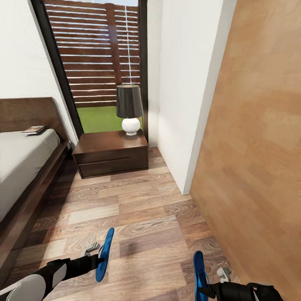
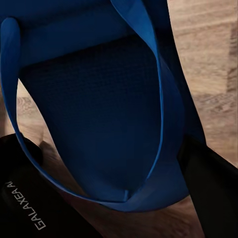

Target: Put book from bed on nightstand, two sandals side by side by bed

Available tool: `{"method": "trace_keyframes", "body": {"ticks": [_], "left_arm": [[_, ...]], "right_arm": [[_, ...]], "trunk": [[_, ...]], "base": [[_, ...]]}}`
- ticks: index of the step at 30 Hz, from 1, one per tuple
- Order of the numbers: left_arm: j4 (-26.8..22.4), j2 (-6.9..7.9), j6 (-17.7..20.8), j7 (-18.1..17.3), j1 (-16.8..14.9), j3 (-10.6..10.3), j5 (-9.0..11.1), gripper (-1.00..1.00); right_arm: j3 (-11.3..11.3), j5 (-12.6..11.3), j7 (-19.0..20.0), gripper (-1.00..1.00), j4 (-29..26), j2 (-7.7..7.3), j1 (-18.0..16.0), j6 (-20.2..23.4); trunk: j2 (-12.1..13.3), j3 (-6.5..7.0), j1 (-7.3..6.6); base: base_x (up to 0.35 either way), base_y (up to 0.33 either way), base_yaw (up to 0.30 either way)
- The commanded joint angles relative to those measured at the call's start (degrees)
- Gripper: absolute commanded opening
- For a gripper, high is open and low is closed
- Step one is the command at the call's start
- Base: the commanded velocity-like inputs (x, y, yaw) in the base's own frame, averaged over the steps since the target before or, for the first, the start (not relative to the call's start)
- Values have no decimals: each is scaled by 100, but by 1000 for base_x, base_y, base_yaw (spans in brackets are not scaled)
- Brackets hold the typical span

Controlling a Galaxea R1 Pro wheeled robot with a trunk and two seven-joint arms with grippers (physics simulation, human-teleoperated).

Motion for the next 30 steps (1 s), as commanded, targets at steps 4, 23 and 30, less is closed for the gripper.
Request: {"method": "trace_keyframes", "body": {"ticks": [4,23,30], "left_arm": [[-7,1,32,-25,-1,43,-63,-100],[-15,22,32,-25,-1,43,-61,-100],[-16,25,32,-25,-1,43,-62,-100]], "right_arm": [[-47,35,37,-100,-6,6,-6,59],[-47,35,32,-100,-6,6,-8,51],[-62,34,33,-100,-6,-15,-9,52]], "trunk": [[4,84,-11],[29,505,-60],[310,631,-214]], "base": [[0,0,0],[0,0,0],[0,0,0]]}}
